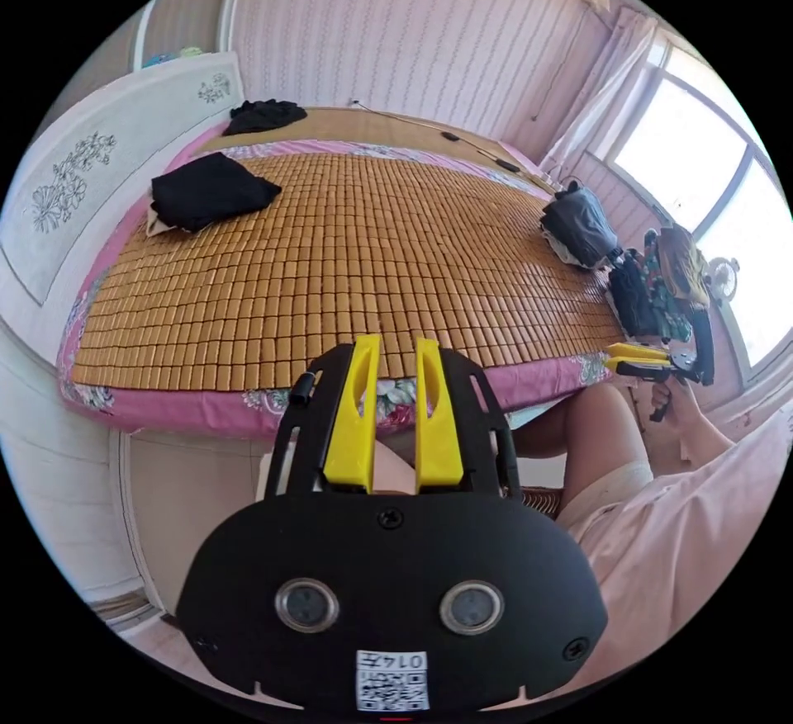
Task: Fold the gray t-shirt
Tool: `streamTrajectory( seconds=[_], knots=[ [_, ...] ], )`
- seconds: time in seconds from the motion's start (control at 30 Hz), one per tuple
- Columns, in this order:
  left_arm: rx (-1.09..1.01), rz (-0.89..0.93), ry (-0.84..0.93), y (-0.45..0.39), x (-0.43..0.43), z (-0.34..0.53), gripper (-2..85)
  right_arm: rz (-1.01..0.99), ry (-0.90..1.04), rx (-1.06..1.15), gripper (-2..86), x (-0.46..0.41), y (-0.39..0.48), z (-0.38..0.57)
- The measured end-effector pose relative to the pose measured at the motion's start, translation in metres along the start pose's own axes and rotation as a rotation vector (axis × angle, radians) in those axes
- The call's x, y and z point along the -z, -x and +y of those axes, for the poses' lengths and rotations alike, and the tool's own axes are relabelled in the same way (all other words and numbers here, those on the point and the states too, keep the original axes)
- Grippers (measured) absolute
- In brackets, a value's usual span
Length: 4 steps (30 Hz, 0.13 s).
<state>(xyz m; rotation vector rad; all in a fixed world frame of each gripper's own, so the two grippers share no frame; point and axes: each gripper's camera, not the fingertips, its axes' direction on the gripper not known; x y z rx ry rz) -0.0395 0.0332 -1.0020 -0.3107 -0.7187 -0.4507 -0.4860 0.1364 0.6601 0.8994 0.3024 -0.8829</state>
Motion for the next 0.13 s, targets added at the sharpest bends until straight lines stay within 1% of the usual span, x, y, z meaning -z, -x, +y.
streamTrajectory(
  seconds=[0.07, 0.13],
  knots=[
    [0.041, -0.018, -0.060, 0.027, 0.024, 0.012, 7.5, 0.001, -0.023, 0.114, 12.4, -0.004, 0.027, -0.035],
    [0.068, -0.041, -0.080, 0.047, 0.036, 0.018, 7.7, 0.022, -0.032, 0.200, 12.7, -0.009, 0.048, -0.062]
  ],
)
